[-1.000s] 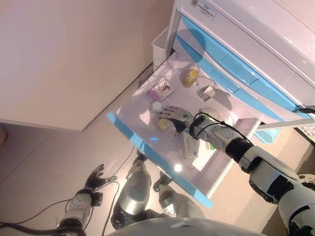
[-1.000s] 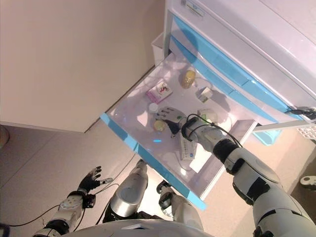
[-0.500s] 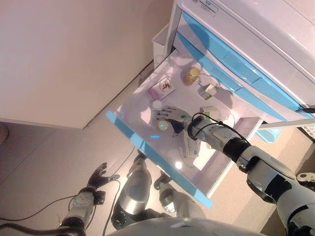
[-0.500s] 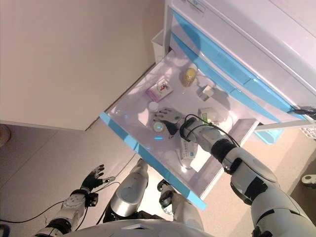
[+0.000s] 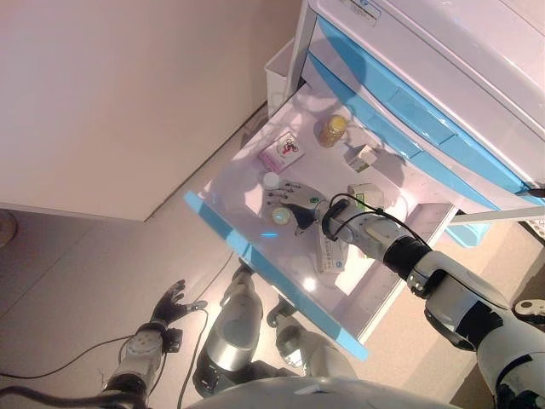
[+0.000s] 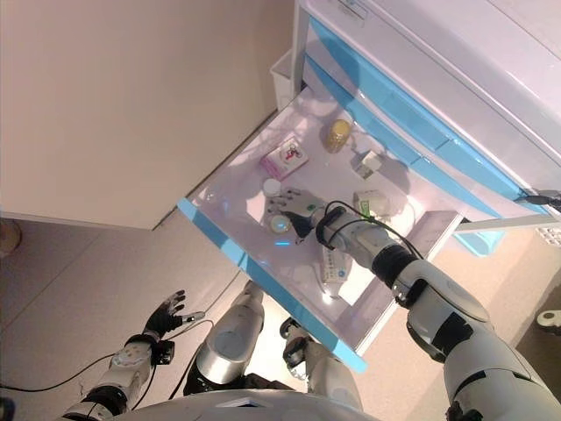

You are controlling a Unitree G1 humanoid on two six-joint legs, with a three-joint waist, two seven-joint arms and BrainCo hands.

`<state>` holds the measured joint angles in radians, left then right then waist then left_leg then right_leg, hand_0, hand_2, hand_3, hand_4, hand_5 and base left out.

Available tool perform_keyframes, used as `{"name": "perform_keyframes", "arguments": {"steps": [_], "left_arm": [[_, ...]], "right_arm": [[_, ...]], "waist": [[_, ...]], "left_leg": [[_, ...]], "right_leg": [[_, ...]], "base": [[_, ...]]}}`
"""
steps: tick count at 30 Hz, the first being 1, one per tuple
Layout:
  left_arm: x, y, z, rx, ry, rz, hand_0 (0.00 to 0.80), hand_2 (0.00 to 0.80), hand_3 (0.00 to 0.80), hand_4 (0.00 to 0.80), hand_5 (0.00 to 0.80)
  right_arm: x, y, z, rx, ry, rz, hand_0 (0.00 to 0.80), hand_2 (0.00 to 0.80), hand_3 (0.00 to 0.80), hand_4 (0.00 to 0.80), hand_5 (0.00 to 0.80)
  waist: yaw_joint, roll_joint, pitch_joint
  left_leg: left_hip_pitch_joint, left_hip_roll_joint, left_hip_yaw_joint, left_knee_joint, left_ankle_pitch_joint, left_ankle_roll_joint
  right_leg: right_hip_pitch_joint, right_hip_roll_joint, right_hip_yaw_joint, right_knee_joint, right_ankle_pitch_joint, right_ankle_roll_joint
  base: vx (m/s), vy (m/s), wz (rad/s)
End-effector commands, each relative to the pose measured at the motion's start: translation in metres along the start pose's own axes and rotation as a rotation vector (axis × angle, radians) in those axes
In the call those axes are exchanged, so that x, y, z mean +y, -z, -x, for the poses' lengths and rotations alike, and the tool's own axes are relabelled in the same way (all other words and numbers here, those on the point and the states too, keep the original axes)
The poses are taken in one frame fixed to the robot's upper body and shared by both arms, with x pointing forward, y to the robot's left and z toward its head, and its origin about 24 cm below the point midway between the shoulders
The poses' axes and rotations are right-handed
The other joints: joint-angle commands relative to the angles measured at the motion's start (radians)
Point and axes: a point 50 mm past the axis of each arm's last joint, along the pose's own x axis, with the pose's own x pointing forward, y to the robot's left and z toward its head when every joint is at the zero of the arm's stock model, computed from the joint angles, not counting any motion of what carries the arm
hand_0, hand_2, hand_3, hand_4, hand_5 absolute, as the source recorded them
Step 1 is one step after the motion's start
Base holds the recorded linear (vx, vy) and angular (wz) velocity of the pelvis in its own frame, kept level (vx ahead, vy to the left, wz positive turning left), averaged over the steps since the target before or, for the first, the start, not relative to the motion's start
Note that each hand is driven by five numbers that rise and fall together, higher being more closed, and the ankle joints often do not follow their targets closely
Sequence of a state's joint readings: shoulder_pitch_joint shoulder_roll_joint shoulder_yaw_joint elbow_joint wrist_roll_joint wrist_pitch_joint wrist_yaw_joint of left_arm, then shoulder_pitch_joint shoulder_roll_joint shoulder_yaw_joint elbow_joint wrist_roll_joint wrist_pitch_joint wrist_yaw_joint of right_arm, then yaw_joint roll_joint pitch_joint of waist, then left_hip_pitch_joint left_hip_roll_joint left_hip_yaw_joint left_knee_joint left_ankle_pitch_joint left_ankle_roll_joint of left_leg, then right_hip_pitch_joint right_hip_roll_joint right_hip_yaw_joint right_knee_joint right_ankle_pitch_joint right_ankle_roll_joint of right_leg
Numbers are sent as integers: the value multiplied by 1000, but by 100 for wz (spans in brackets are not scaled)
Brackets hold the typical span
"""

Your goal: Open the drawer and pick up the medicine

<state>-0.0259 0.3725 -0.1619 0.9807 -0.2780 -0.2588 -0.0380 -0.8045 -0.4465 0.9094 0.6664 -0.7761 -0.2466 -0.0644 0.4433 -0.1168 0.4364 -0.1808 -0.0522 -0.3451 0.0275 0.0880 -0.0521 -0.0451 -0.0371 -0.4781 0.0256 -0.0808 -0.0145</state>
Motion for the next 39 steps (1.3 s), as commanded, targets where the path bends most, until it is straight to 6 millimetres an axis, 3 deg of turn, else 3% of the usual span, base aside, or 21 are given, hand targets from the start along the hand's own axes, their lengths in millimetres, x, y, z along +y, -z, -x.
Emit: {"name": "perform_keyframes", "arguments": {"steps": [1,11,14,20,21,22,39], "left_arm": [[7,8,6,8,-2,-19,0,0,0,0,0],[5,7,5,7,0,-13,0,0,0,0,0],[5,7,5,7,1,-13,0,0,0,0,0],[5,6,5,3,2,-10,0,0,0,0,0],[5,6,5,3,1,-7,0,0,0,0,0],[5,6,5,2,1,-6,0,0,0,0,0],[7,5,5,-4,-11,-1,0,0,0,0,0]], "right_arm": [[-21,-14,-10,-60,101,5,0,0,0,0,0],[-19,-14,-11,-48,103,-3,0,0,0,0,0],[-17,-14,-11,-45,103,-2,361,361,361,361,361],[-20,-13,-12,-42,112,-15,671,671,671,671,671],[-20,-13,-12,-42,115,-20,775,775,775,775,775],[-21,-13,-12,-41,117,-24,800,800,800,800,800],[-21,-8,-11,-13,164,-46,800,800,800,800,800]], "waist": [[12,2,14],[13,4,16],[14,6,19],[14,5,21],[15,4,22],[15,4,22],[6,-7,20]], "left_leg": [[-1,-55,4,-64,-50,35],[-3,-57,3,-66,-48,37],[-3,-57,3,-67,-49,38],[-6,-58,4,-68,-49,38],[-7,-58,5,-68,-49,38],[-8,-58,6,-68,-49,38],[-9,-56,16,-76,-50,44]], "right_leg": [[18,-7,28,96,-42,55],[16,-9,26,93,-40,57],[15,-11,24,92,-39,58],[13,-12,24,88,-35,60],[14,-11,24,85,-33,61],[14,-11,23,84,-32,62],[6,-9,28,71,-17,72]], "base": [[0,0,0],[0,0,0],[0,0,0],[0,0,0],[0,0,0],[0,0,0],[0,0,0]]}}
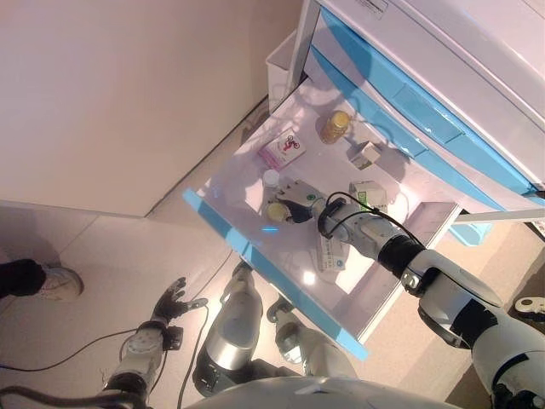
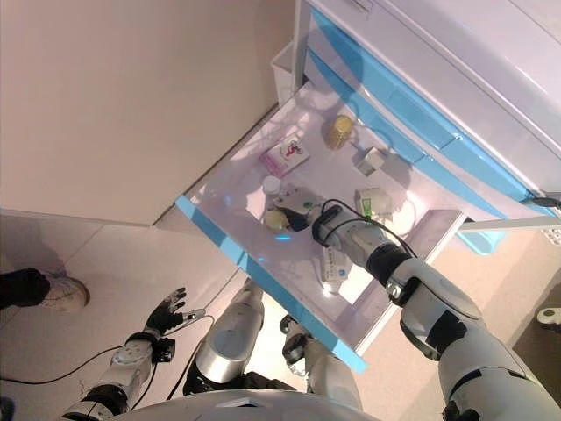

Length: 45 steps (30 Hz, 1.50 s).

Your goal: Open the drawer and pick up the medicine

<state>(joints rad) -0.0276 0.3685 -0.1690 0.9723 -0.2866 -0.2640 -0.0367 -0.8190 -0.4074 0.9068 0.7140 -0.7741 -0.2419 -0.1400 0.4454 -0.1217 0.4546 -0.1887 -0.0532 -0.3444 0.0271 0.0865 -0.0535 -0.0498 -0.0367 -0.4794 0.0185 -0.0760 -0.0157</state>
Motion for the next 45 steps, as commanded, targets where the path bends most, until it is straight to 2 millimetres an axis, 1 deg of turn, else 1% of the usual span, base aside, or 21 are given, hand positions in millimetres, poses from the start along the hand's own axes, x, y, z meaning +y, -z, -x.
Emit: {"name": "perform_keyframes", "arguments": {"steps": [1,2,3,12,16,17,18,19,20,24,29,33,38,39,40,45], "left_arm": [[10,7,6,11,-18,-8,0,0,0,0,0],[9,8,6,11,-19,-10,0,0,0,0,0],[10,8,6,10,-18,-15,0,0,0,0,0],[8,7,6,9,-19,-12,0,0,0,0,0],[8,8,6,12,-20,-8,0,0,0,0,0],[7,8,6,13,-20,-6,0,0,0,0,0],[7,8,6,12,-19,-7,0,0,0,0,0],[7,8,7,12,-19,-7,0,0,0,0,0],[7,8,7,12,-19,-6,0,0,0,0,0],[8,8,6,13,-23,-4,0,0,0,0,0],[10,6,6,11,-22,-7,0,0,0,0,0],[11,5,6,9,-19,-14,0,0,0,0,0],[13,4,5,9,-16,-25,0,0,0,0,0],[13,4,5,10,-17,-25,0,0,0,0,0],[12,5,5,12,-18,-21,0,0,0,0,0],[9,6,5,14,-14,-17,0,0,0,0,0]], "right_arm": [[-18,-6,-6,-19,99,-34,800,800,800,800,800],[-18,-5,-5,-15,105,-40,800,800,800,800,800],[-20,-4,-5,-9,112,-46,800,800,800,800,800],[-27,2,-2,29,172,-74,800,800,800,800,800],[-26,8,1,46,164,-66,800,800,800,800,800],[-25,9,2,55,152,-62,784,784,784,784,784],[-24,11,2,62,137,-60,502,502,502,502,502],[-24,12,2,69,122,-54,56,56,56,56,56],[-23,12,3,69,111,-50,0,0,0,0,0],[-19,8,1,42,65,-42,0,0,0,0,0],[-14,-5,-2,-45,-36,-8,0,0,0,0,0],[-12,-12,-4,-88,-61,-2,0,0,0,0,0],[-16,-20,-7,-133,-37,-12,0,0,0,0,0],[-18,-21,-8,-141,-26,-19,0,0,0,0,0],[-18,-23,-8,-152,-18,-19,0,0,0,0,0],[-23,-28,-8,-184,29,-28,0,0,0,0,0]], "waist": [[3,-3,1],[2,-4,0],[1,2,2],[-15,1,-5],[-20,4,-8],[-20,5,-7],[-20,6,-7],[-20,6,-7],[-20,7,-6],[-17,7,-5],[-9,5,-3],[0,2,-3],[11,-4,-4],[13,-5,-4],[10,-11,-8],[10,-8,-10]], "left_leg": [[0,-54,15,-76,-49,46],[1,-54,15,-76,-49,46],[-12,-61,14,-65,-29,51],[-2,-56,25,-67,-32,51],[1,-56,29,-65,-34,51],[3,-56,29,-65,-35,51],[3,-57,29,-65,-35,51],[4,-57,29,-65,-35,51],[5,-57,29,-66,-35,52],[6,-58,26,-68,-34,52],[7,-58,20,-71,-30,52],[5,-59,14,-72,-29,52],[0,-61,7,-74,-26,51],[1,-60,7,-76,-27,49],[13,-54,7,-87,-47,45],[12,-56,5,-87,-44,45]], "right_leg": [[11,-9,30,78,-21,73],[11,-9,32,78,-21,74],[4,-14,18,76,2,72],[5,-15,34,74,6,75],[6,-16,40,74,6,75],[7,-16,40,74,6,75],[7,-16,41,74,6,74],[8,-16,41,74,6,74],[8,-16,41,74,5,73],[9,-15,42,74,5,72],[12,-14,38,73,3,71],[12,-14,32,73,2,70],[13,-13,21,70,2,71],[14,-13,22,70,1,71],[20,-8,36,69,-20,73],[19,-10,34,68,-18,74]], "base": [[0,0,0],[-71,64,2],[-70,63,2],[-8,7,0],[0,0,0],[0,0,0],[0,0,0],[0,0,0],[0,0,0],[0,0,0],[0,0,0],[0,0,0],[1,-6,2],[76,-64,2],[76,-61,-1],[15,-7,0]]}}
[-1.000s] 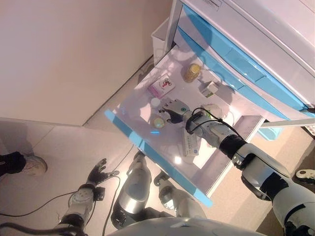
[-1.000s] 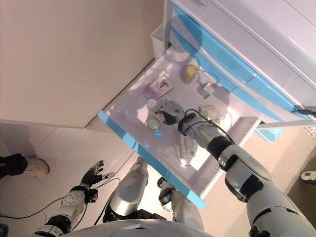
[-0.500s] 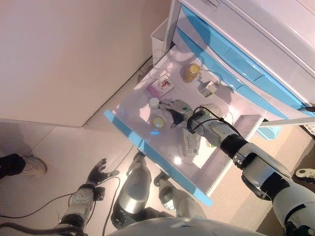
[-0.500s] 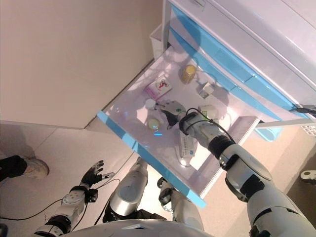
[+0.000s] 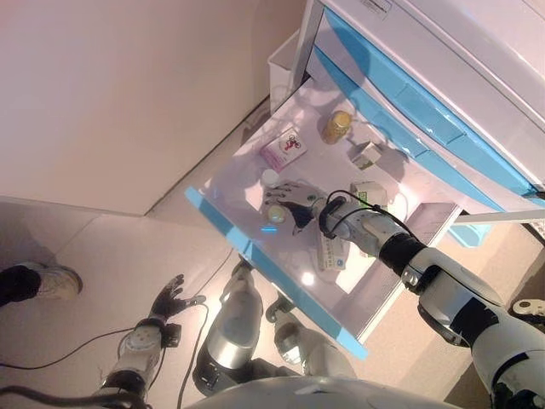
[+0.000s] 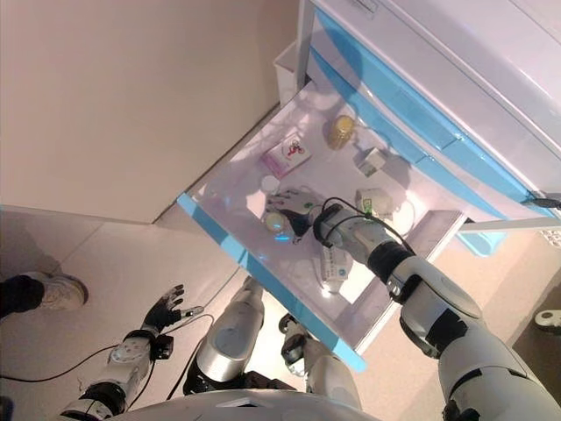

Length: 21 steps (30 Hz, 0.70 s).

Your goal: Open the drawer and pick up the medicine

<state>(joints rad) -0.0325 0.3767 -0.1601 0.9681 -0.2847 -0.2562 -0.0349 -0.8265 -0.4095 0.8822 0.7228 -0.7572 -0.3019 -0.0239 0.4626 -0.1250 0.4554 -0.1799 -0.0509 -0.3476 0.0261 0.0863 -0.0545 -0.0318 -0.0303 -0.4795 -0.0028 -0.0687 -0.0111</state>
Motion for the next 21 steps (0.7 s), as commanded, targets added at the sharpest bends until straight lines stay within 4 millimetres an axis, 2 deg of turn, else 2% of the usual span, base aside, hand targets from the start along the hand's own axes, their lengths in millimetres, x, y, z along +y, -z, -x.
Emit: {"name": "perform_keyframes", "arguments": {"steps": [1,7,13,14,16,17,18,19,20,21], "left_arm": [[5,9,6,17,-2,-14,0,0,0,0,0],[3,10,6,18,1,-5,0,0,0,0,0],[2,10,7,16,4,3,0,0,0,0,0],[1,10,7,14,6,1,0,0,0,0,0],[1,10,7,13,7,2,0,0,0,0,0],[2,11,7,15,4,6,0,0,0,0,0],[2,11,7,15,4,5,0,0,0,0,0],[2,11,7,14,3,5,0,0,0,0,0],[3,10,7,12,4,2,0,0,0,0,0],[3,11,7,14,3,5,0,0,0,0,0]], "right_arm": [[-24,-29,-8,-150,128,8,0,0,0,0,0],[-29,-30,-8,-145,190,8,0,0,0,0,0],[-29,-30,-8,-136,181,12,0,0,0,0,0],[-28,-29,-8,-129,179,14,0,0,0,0,0],[-27,-28,-9,-124,172,17,0,0,0,0,0],[-25,-28,-9,-123,161,19,0,0,0,0,0],[-24,-28,-9,-119,151,24,154,154,154,154,154],[-23,-27,-9,-113,145,26,245,245,245,245,245],[-23,-26,-9,-109,141,23,596,596,596,596,596],[-22,-26,-9,-112,135,26,800,800,800,800,800]], "waist": [[-7,-5,-11],[-9,3,-10],[-11,8,-6],[-8,15,-3],[-8,16,-4],[-9,9,-6],[-9,9,-7],[-9,9,-6],[-6,16,-3],[-8,9,-5]], "left_leg": [[3,-59,8,-86,-44,46],[1,-61,6,-84,-45,47],[-1,-62,8,-85,-44,48],[-15,-69,7,-75,-23,52],[-16,-69,7,-76,-22,53],[-2,-63,9,-86,-45,48],[-3,-64,8,-85,-43,49],[-4,-64,8,-86,-43,49],[-16,-70,7,-76,-22,53],[-1,-64,8,-87,-44,49]], "right_leg": [[0,-17,33,90,-26,69],[-3,-22,30,93,-26,71],[-5,-25,30,93,-26,72],[-12,-30,15,92,-5,70],[-13,-31,15,92,-5,70],[-6,-26,30,94,-28,72],[-6,-26,29,93,-27,73],[-6,-27,28,93,-27,73],[-13,-32,14,93,-5,71],[-7,-26,30,95,-28,73]], "base": [[0,0,0],[0,0,0],[-10,19,1],[-74,73,2],[1,7,0],[80,-61,2],[83,-66,1],[-69,71,0],[0,0,0],[0,0,0]]}}
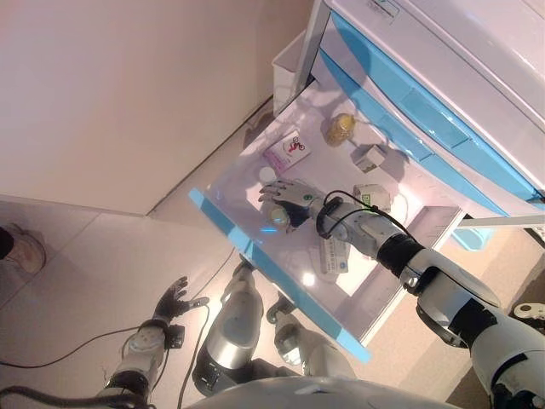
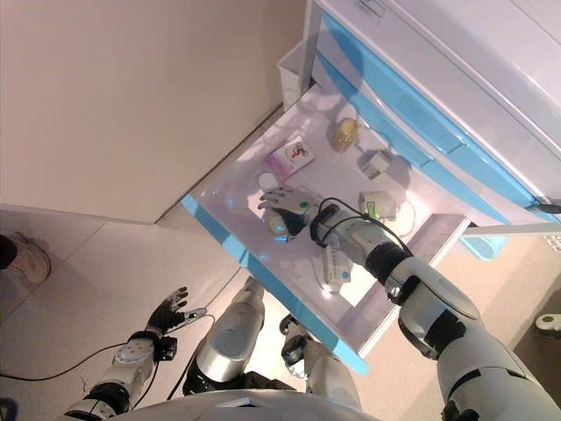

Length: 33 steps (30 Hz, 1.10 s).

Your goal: Open the drawer and pick up the medicine

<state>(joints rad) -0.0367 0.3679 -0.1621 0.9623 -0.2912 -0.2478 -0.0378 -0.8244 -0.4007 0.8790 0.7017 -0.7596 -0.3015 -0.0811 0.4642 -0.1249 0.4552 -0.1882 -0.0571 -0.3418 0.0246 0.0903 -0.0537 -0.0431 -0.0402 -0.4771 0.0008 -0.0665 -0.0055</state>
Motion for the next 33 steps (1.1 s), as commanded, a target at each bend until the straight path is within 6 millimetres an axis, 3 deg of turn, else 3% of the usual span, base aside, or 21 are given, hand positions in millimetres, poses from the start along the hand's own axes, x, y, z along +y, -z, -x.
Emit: {"name": "perform_keyframes", "arguments": {"steps": [1,3,4,7,21,23,28,33], "left_arm": [[8,13,9,14,-7,-6,0,0,0,0,0],[8,11,8,11,-5,-8,0,0,0,0,0],[8,12,8,11,-6,-6,0,0,0,0,0],[7,11,8,8,-6,-9,0,0,0,0,0],[9,13,9,17,-15,-14,0,0,0,0,0],[10,14,9,23,-19,-22,0,0,0,0,0],[15,22,13,58,-53,-27,0,0,0,0,0],[22,34,19,111,-94,-17,0,0,0,0,0]], "right_arm": [[-14,-20,-8,-91,58,25,800,800,800,800,800],[-15,-20,-9,-91,57,24,800,800,800,800,800],[-14,-20,-9,-93,57,26,800,800,800,800,800],[-15,-20,-9,-96,61,28,800,800,800,800,800],[-18,-15,-6,-75,107,5,800,800,800,800,800],[-22,-14,-5,-69,137,-23,800,800,800,800,800],[-38,-17,2,-71,202,-125,800,800,800,800,800],[-58,-19,22,-88,223,-202,800,800,800,800,800]], "waist": [[-8,10,-5],[-7,17,-3],[-8,9,-4],[-6,13,-2],[-14,-1,-14],[-18,0,-21],[-49,-25,-56],[-109,-46,-114]], "left_leg": [[8,-57,2,-87,-48,49],[-9,-64,0,-76,-24,53],[5,-57,2,-88,-46,48],[-10,-62,1,-80,-23,53],[7,-51,7,-97,-44,49],[1,-56,12,-89,-26,54],[27,-47,40,-94,-39,54],[67,-36,84,-102,-53,56]], "right_leg": [[4,-17,28,92,-30,67],[-4,-22,13,88,-6,67],[3,-17,28,89,-28,68],[-6,-22,13,86,-4,68],[4,-14,32,77,-20,74],[1,-18,22,70,6,75],[17,-12,51,52,18,83],[35,-5,99,36,30,90]], "base": [[74,-62,-4],[-41,39,-1],[-11,0,3],[-35,17,1],[2,-5,0],[-73,62,-2],[5,-9,-6],[21,6,-29]]}}
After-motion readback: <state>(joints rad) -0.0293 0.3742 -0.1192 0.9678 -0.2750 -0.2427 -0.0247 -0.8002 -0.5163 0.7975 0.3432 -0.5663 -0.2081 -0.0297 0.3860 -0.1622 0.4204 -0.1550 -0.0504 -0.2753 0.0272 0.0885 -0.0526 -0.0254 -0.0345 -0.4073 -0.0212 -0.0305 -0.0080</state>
